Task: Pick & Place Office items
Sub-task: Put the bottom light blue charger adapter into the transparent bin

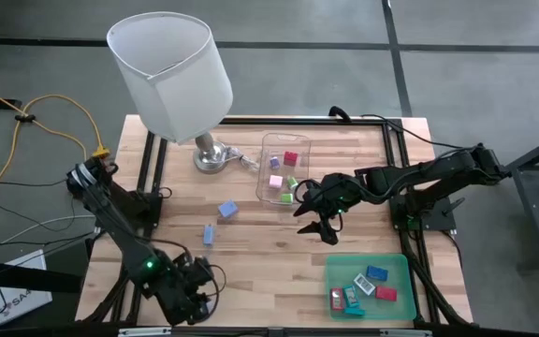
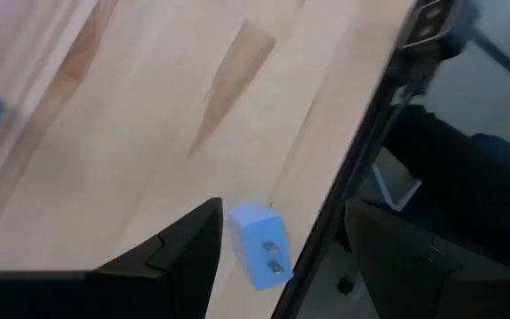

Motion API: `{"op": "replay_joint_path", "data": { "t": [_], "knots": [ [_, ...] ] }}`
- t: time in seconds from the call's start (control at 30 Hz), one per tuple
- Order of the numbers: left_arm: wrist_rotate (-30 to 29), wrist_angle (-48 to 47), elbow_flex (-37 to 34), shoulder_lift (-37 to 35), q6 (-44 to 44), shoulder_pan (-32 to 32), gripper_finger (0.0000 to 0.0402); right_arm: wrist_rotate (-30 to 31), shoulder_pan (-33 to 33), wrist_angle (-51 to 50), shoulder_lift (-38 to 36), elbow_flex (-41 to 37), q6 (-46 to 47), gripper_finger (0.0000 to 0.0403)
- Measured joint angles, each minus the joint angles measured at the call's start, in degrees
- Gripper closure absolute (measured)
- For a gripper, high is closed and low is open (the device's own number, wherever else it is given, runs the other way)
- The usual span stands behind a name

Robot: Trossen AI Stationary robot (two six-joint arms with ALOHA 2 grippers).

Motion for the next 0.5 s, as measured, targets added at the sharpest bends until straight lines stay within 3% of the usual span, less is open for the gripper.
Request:
{"op": "replay_joint_path", "data": {
  "t": [0.33,0.5],
  "knots": [
    [6.34,-6.43,0.04,3.42,-10.15,-1.06,0.017,0.0,0.0,0.03,0.0,0.0,0.0,0.0171],
    [5.65,-7.4,0.04,3.42,-11.1,-1.78,0.017,0.0,0.02,0.3,0.0,0.0,0.0,0.0171]
  ]
}}
